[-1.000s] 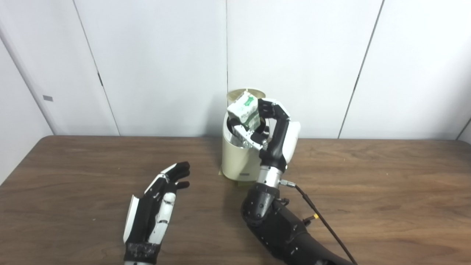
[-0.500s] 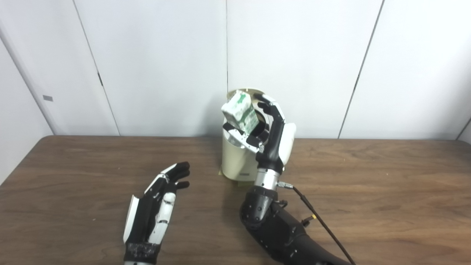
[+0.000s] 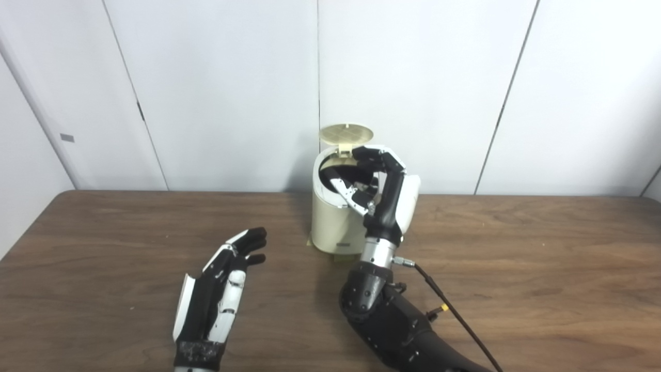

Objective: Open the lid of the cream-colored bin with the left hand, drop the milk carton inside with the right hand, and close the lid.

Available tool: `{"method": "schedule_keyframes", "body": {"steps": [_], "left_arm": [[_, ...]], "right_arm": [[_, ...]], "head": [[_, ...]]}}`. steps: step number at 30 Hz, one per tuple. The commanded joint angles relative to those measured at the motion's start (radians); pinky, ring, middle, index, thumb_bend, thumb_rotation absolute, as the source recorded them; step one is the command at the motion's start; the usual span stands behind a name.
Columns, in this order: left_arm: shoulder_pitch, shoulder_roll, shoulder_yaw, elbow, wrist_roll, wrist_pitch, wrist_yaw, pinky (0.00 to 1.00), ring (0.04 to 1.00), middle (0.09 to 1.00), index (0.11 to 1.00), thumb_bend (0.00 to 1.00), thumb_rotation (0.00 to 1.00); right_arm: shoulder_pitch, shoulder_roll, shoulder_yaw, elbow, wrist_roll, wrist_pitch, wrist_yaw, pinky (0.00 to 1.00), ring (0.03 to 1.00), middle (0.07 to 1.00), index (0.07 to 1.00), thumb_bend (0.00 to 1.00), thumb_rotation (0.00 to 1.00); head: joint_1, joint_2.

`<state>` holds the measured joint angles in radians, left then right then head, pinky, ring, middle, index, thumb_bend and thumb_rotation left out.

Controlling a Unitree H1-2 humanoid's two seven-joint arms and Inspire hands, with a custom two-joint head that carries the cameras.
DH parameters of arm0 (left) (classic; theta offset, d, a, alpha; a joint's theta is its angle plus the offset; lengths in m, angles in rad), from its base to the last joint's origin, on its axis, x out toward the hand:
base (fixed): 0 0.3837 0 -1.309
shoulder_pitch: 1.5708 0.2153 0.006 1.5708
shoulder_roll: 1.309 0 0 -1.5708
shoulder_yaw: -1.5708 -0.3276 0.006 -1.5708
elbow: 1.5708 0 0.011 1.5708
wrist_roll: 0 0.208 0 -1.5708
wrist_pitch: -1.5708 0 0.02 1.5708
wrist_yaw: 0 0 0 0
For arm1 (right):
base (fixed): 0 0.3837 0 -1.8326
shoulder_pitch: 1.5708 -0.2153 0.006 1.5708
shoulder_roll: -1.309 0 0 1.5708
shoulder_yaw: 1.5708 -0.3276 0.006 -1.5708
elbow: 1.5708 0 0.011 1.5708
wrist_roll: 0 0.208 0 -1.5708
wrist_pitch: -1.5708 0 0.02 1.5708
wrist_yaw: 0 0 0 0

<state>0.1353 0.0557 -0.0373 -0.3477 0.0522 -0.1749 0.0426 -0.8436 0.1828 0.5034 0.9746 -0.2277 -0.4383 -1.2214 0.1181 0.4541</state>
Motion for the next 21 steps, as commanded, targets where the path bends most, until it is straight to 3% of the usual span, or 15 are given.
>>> {"method": "schedule_keyframes", "body": {"steps": [1, 9, 15, 21], "left_arm": [[0.229, -0.041, -0.018, -0.026, 0.013, -0.066, 0.014, 0.76, 0.822, 0.823, 0.792, 0.24, 0.77], [0.221, -0.035, -0.016, -0.019, 0.005, -0.068, 0.009, 0.76, 0.824, 0.828, 0.795, 0.24, 0.79], [0.184, -0.028, -0.01, 0.018, 0.01, -0.071, 0.008, 0.77, 0.826, 0.83, 0.792, 0.23, 0.8], [0.128, -0.029, -0.001, 0.081, 0.003, -0.093, 0.011, 0.78, 0.83, 0.83, 0.799, 0.22, 0.86]], "right_arm": [[-0.073, 0.001, -0.017, -0.017, -0.039, -0.032, -0.048, 0.44, 0.466, 0.499, 0.477, 0.51, 0.0], [-0.05, -0.003, -0.008, -0.081, -0.022, -0.032, -0.048, 0.43, 0.462, 0.5, 0.477, 0.51, 0.0], [0.004, -0.012, -0.019, -0.172, -0.001, -0.032, -0.045, 0.36, 0.445, 0.492, 0.484, 0.51, 0.0], [0.047, -0.06, -0.019, -0.264, 0.008, -0.032, -0.031, 0.35, 0.438, 0.491, 0.498, 0.51, 0.0]], "head": [[0.001, 0.001], [-0.016, 0.001], [-0.049, -0.006], [-0.064, -0.01]]}}
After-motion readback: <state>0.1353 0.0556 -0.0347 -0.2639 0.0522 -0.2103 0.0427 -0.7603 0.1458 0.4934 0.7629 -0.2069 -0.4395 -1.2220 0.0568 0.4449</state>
